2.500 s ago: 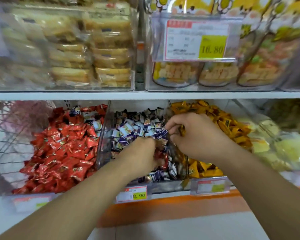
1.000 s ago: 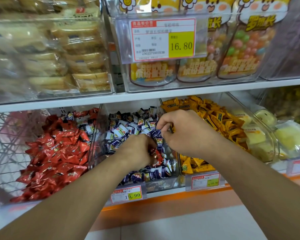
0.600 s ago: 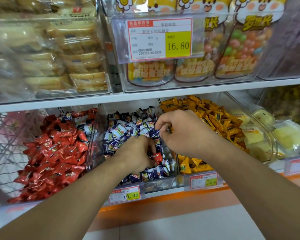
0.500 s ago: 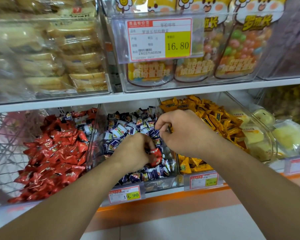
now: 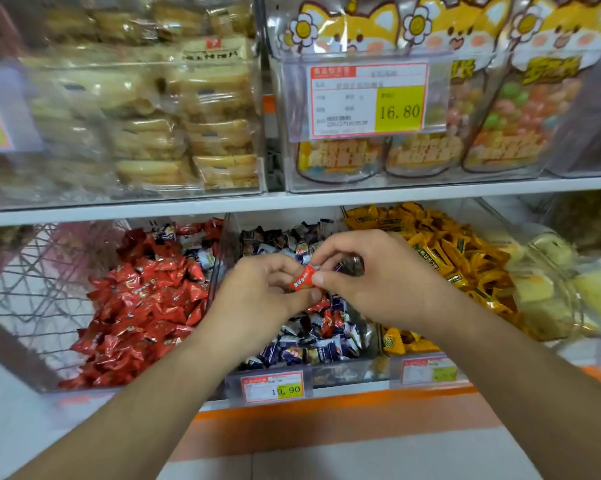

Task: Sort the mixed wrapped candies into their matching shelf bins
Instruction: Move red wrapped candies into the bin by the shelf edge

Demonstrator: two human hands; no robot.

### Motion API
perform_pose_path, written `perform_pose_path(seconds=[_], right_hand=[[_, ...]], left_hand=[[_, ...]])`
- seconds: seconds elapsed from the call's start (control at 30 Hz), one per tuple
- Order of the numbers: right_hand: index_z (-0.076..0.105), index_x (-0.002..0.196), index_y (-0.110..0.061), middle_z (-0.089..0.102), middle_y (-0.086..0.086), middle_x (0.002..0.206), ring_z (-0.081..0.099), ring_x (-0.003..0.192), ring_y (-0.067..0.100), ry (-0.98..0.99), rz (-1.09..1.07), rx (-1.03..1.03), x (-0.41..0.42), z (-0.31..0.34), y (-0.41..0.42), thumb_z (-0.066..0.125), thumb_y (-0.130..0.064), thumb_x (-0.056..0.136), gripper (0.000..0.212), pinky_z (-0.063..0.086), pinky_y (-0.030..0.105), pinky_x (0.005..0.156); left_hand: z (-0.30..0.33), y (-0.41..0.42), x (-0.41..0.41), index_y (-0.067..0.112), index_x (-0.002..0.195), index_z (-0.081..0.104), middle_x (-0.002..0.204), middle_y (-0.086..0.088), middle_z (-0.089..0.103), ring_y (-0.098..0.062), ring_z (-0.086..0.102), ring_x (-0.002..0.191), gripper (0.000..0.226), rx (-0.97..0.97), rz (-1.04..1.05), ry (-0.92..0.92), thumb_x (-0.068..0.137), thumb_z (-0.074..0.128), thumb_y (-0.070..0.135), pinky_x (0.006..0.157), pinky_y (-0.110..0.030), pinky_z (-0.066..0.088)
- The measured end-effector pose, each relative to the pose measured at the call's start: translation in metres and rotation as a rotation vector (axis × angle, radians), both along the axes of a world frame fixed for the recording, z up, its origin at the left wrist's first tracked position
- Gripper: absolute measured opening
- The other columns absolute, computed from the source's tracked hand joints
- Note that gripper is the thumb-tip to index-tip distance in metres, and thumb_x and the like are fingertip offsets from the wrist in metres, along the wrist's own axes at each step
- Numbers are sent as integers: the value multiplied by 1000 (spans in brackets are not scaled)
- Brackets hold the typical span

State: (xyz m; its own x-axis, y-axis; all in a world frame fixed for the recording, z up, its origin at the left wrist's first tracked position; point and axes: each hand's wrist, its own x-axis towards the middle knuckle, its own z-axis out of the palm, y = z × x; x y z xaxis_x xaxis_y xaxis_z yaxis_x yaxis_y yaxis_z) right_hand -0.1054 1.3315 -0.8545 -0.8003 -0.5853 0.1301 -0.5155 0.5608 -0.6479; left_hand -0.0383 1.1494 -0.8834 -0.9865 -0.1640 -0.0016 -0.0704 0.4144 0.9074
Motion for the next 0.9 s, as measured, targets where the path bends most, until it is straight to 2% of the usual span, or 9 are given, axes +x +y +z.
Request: perform_pose_path(seconds=[0.17,0.37,0.43,0.5,0.57,0.63,0.73,0.8,0.9], right_hand=[[71,81,-32,69,-15,83,65,84,4,29,22,-105,15,0,-20,75,-28,95,14,56,34,77],[67,86,-26,69,-3,85,66,83,14,-89,-15,-206,20,-1,-32,68,-25,99,14,58,39,81],[66,87,-26,69,-3,83,66,83,15,-109,-18,-215,21,-2,-35,68,-25,100,13,57,42,82],[66,86,-26,69,-3,83,67,82,15,-116,-15,-199,22,-4,-38,68,-26,100,13,57,44,82],[67,86,-26,70,-3,83,68,83,15,-132,-15,-200,22,-5,-41,68,-25,99,14,57,45,84],[68,86,-25,72,-3,84,70,85,15,-160,-12,-219,24,-6,-45,69,-22,99,14,57,47,88],[71,87,-24,75,-4,83,72,85,15,-190,8,-259,28,-3,-51,70,-18,99,13,57,49,89],[73,89,-22,76,-3,85,73,86,15,-224,24,-298,31,-1,-52,70,-17,99,11,58,48,90],[75,92,-22,78,-5,88,73,90,10,-237,28,-311,32,3,-47,68,-16,100,13,57,37,92]], left_hand=[[11,-15,31,28,85,73,81,8,74,-9,71,80,16,-30,57,46,80,87,23,88,-39,59],[31,-68,46,34,84,73,77,8,72,-7,70,81,14,-153,311,98,82,85,27,87,-33,57],[35,-92,47,33,95,71,86,11,70,-10,69,88,13,-359,440,83,86,80,33,87,-31,55],[35,-110,49,19,108,68,98,-2,68,-26,65,98,31,-640,526,2,89,74,43,84,-36,51],[35,-112,52,12,105,63,96,-10,59,-36,58,100,43,-813,536,17,89,69,52,82,-39,48],[36,-96,54,16,113,65,98,-2,58,-28,59,103,41,-777,406,140,91,66,51,80,-31,42],[41,-62,53,39,130,61,116,27,62,8,57,106,41,-484,110,156,92,65,55,92,-19,45],[37,-52,50,44,117,67,103,28,68,9,60,100,27,-392,24,138,91,70,51,92,-22,53],[36,-60,46,42,95,73,88,26,69,6,63,87,9,-368,120,146,87,77,44,83,-28,57]])
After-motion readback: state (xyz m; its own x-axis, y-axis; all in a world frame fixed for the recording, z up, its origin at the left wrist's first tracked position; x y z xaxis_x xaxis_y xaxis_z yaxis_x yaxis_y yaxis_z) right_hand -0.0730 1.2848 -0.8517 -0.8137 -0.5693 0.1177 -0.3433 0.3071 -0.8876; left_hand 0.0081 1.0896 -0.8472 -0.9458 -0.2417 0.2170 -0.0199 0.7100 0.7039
